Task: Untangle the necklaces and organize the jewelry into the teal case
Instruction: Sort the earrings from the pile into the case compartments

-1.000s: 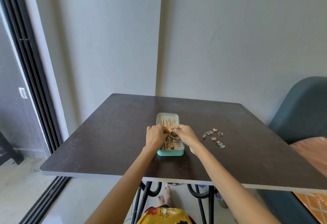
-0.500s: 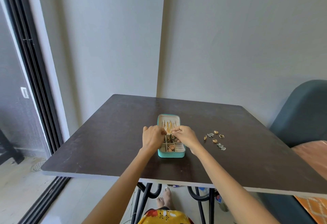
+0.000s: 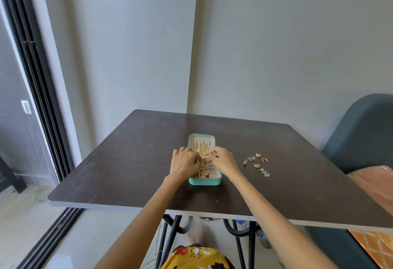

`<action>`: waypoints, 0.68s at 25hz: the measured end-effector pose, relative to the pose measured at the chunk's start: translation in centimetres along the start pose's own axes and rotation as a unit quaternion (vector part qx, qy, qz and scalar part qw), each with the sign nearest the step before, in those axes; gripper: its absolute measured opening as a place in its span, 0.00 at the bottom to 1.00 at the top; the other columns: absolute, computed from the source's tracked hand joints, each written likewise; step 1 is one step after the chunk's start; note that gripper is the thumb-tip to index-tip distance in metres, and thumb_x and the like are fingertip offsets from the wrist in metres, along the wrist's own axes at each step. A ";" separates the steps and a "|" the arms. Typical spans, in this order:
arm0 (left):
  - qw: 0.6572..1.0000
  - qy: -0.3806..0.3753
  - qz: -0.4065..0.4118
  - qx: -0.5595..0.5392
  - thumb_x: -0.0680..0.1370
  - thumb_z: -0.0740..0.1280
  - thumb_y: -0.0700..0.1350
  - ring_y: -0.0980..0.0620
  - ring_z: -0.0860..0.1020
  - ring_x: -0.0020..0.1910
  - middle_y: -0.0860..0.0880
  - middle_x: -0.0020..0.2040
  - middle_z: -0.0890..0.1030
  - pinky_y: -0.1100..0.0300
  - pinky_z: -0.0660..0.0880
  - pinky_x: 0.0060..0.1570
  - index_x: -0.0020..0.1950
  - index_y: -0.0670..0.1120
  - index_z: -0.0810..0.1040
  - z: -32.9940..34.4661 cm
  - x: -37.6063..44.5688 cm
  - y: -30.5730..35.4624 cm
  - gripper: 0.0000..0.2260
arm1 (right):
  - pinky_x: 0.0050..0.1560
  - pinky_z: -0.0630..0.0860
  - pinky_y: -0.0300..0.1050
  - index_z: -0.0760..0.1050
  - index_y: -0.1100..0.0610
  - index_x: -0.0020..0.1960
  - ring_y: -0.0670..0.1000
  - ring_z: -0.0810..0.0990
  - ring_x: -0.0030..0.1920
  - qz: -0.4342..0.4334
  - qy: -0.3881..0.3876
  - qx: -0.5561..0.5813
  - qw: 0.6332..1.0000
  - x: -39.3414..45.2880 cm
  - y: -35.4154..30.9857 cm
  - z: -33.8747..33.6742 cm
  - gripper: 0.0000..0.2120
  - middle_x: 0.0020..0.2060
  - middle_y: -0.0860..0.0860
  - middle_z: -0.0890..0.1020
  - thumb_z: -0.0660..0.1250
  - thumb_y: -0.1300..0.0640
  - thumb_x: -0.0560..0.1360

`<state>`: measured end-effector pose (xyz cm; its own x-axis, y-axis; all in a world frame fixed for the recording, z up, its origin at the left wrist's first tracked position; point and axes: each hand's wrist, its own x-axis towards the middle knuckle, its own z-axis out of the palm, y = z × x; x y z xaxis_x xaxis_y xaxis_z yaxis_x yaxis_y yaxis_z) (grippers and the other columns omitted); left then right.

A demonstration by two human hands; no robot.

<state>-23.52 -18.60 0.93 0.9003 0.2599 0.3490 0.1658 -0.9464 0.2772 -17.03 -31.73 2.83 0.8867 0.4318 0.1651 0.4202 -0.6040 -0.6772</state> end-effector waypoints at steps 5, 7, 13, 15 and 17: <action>1.000 0.010 0.001 0.012 0.77 0.62 0.50 0.50 0.72 0.55 0.50 0.58 0.77 0.56 0.62 0.53 0.55 0.54 0.78 0.2 0.2 0.1 0.10 | 0.37 0.73 0.40 0.77 0.50 0.54 0.49 0.81 0.49 -0.028 -0.038 -0.067 0.997 -0.5 0.2 0.6 0.09 0.50 0.48 0.83 0.59 0.55 0.78; 1.000 0.012 0.005 0.020 0.77 0.62 0.51 0.50 0.72 0.55 0.50 0.58 0.77 0.57 0.62 0.52 0.56 0.53 0.78 0.2 0.3 0.4 0.10 | 0.32 0.69 0.37 0.77 0.49 0.54 0.49 0.81 0.47 -0.030 -0.029 -0.066 0.997 -0.6 0.4 0.7 0.09 0.51 0.48 0.83 0.59 0.54 0.79; 0.994 0.088 0.038 -0.049 0.77 0.62 0.48 0.49 0.72 0.57 0.51 0.57 0.76 0.56 0.60 0.53 0.55 0.53 0.78 -0.3 0.6 3.8 0.09 | 0.40 0.71 0.41 0.77 0.47 0.49 0.48 0.81 0.48 -0.006 0.093 -0.008 0.996 -1.7 3.4 -2.8 0.09 0.45 0.45 0.84 0.60 0.57 0.77; 0.991 0.086 0.082 -0.068 0.77 0.62 0.48 0.48 0.72 0.56 0.50 0.54 0.77 0.55 0.60 0.53 0.55 0.53 0.78 0.0 0.9 6.5 0.09 | 0.42 0.71 0.42 0.77 0.46 0.48 0.48 0.80 0.48 0.025 0.131 -0.027 0.991 -2.1 5.8 -5.4 0.07 0.45 0.45 0.83 0.62 0.56 0.76; 0.988 0.062 0.115 -0.077 0.77 0.62 0.48 0.48 0.72 0.57 0.50 0.54 0.76 0.54 0.62 0.54 0.56 0.53 0.78 1.0 1.0 9.6 0.10 | 0.41 0.70 0.41 0.78 0.47 0.47 0.49 0.80 0.48 0.056 0.161 -0.023 0.985 -2.5 8.5 -7.9 0.06 0.43 0.45 0.83 0.64 0.55 0.75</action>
<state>-20.61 -27.59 3.08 0.8491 0.0726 0.5232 -0.1092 -0.9450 0.3084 -14.12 -43.24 2.30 0.9400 0.1300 0.3153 0.3179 -0.6686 -0.6722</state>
